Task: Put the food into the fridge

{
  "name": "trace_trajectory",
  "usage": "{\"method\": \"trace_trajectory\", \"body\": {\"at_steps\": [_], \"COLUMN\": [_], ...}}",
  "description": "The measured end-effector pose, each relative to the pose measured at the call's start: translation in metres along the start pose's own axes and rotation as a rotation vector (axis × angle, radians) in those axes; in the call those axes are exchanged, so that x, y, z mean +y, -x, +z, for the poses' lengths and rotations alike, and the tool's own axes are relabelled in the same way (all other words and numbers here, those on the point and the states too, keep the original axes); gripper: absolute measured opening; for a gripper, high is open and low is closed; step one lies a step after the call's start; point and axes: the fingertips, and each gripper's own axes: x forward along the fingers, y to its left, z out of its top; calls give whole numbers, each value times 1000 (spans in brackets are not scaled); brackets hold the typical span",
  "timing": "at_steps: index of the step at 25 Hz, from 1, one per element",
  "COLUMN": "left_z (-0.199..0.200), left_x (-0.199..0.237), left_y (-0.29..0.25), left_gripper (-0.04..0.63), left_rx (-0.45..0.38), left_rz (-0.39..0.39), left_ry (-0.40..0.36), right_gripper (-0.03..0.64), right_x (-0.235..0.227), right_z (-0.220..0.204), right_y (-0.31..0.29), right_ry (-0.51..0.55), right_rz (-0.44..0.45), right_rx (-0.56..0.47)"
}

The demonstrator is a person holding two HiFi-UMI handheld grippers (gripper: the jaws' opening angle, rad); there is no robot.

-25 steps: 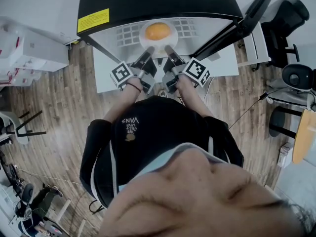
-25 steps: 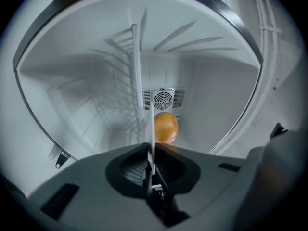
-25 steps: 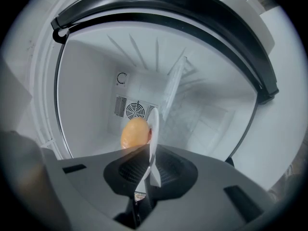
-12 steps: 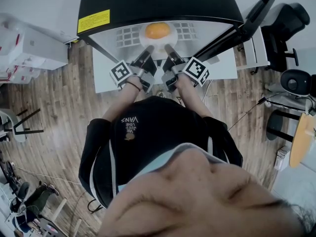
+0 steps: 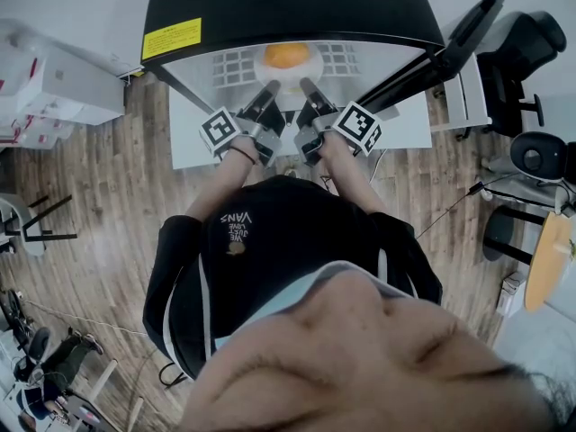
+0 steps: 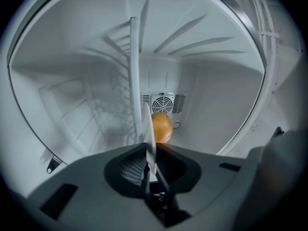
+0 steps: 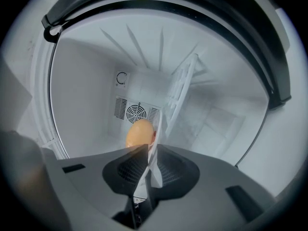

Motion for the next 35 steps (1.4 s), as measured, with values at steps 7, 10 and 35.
{"method": "trace_trajectory", "body": {"at_steps": [7, 10, 35], "left_z": [4, 5, -3], "left_x": [2, 2, -3], "left_y": [0, -1, 22], "left_gripper": [38, 41, 120], "left_rx": [-11, -15, 25], "left_rz": [4, 3, 43], "left_ry": [-12, -14, -320], "right_gripper": [52, 52, 213], "right_x": [-2, -2, 18], "right_z": [2, 3, 7], "right_y": [-5, -7, 22], "right_ry": [7, 15, 598], "right_rz": [5, 4, -9], "right_rx": [5, 10, -31]}}
